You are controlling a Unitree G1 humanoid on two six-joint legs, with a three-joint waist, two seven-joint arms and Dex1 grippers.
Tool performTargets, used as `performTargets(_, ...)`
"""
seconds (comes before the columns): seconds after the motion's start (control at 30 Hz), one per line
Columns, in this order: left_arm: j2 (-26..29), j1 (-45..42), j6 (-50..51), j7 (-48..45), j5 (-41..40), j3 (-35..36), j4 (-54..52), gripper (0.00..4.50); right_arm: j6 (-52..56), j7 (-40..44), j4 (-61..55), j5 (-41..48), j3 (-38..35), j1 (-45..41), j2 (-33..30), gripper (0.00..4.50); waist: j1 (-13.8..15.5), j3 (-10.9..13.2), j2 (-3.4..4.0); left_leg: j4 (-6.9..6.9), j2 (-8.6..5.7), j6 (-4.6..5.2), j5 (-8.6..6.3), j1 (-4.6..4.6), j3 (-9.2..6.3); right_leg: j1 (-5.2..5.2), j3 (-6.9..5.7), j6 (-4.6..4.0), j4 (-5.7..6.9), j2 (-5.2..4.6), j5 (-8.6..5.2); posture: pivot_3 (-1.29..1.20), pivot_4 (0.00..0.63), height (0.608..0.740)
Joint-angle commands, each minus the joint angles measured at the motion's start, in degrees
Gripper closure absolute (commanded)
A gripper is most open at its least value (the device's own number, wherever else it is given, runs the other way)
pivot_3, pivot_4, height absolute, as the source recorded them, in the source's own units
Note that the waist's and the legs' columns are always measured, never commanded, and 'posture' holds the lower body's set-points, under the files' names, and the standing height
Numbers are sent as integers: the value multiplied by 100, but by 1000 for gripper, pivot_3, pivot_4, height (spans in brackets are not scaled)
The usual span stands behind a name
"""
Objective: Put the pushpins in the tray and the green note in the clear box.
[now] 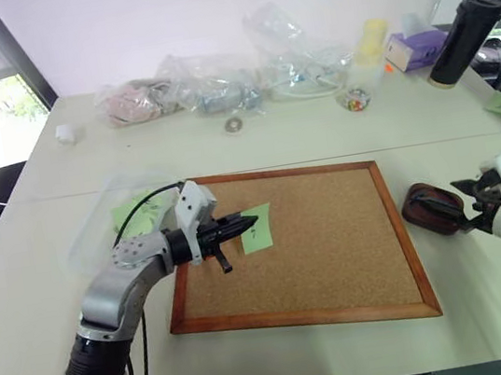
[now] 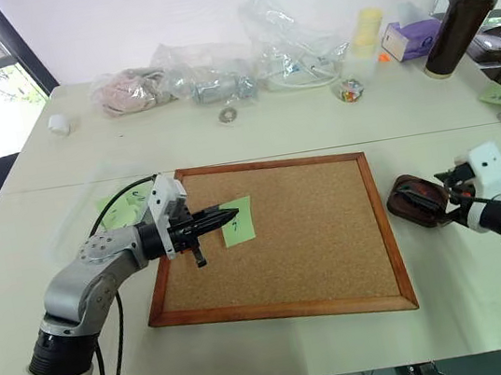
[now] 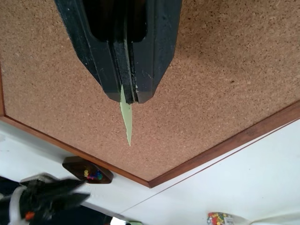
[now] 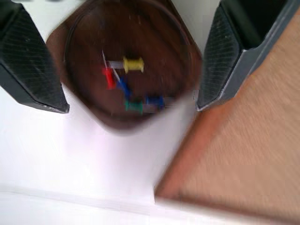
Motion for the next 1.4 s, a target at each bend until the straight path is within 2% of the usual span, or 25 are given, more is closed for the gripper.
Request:
performTargets(0.03,189,-382,126,76,-232,398,-429,4500,465,214,-1022,859,-71,-241,-61,37,-4,1,-1,0,2,0,0,0,-1,0,-1,0,0,3,0,0,150,740)
performTargets(0.3,857,-914,692,667,-484,1426,-709,4500,1027,-23,-2204,1429,1160,-1287,68,37,-53,2,-2,-5,4,1,-1,-2,-5,-6,-4,0,2,4,0,0,150,740)
performTargets(0.47,1883,-383,1140,399,-778,2623,-328,4500,915,457,-2654,1455,1908,-1498,-110,37,-112,19,-17,-6,4,1,-1,-10,-9,-14,-8,0,2,2,0,0,150,740)
performTargets(0.67,2557,96,627,-45,-438,2810,597,4500,700,980,-2605,1281,2456,-1932,-221,37,-77,24,-20,-8,4,0,0,-6,-12,-13,-10,0,1,0,0,0,150,740)
performTargets(0.87,2508,129,388,-246,-275,2454,1128,4500,334,1121,-2357,829,2876,-2076,-184,37,-90,28,-25,-9,1,1,-2,-10,-12,-17,-11,-1,0,-9,0,0,150,740)
performTargets(0.9,2448,175,357,-328,-264,2347,1223,3798,282,1112,-2316,772,2914,-2087,-152,0,-94,28,-25,-9,1,0,-2,-12,-12,-19,-11,-1,0,-9,0,0,150,740)
performTargets(0.93,2406,225,311,-410,-236,2258,1326,3507,245,1097,-2286,728,2947,-2103,-118,0,-99,28,-25,-10,1,0,-2,-13,-12,-21,-11,0,1,-9,0,0,150,740)
performTargets(1.0,2383,296,150,-509,-85,2109,1544,2579,197,1081,-2249,672,2986,-2109,-75,0,-104,28,-24,-11,1,0,-2,-12,-11,-23,-11,-1,2,-9,0,0,150,740)
performTargets(1.17,2692,249,-26,-992,18,1958,1729,33,75,1094,-2199,397,3017,-1956,-145,0,-109,30,-26,-8,1,-3,0,-38,-10,-53,-11,-1,9,-8,0,0,150,740)
performTargets(1.4,3115,32,277,-1592,-480,2095,1016,33,-39,1244,-2227,217,2830,-1651,-444,0,-92,30,-27,6,0,-4,1,-74,-11,-77,-14,-1,9,-11,0,0,150,740)
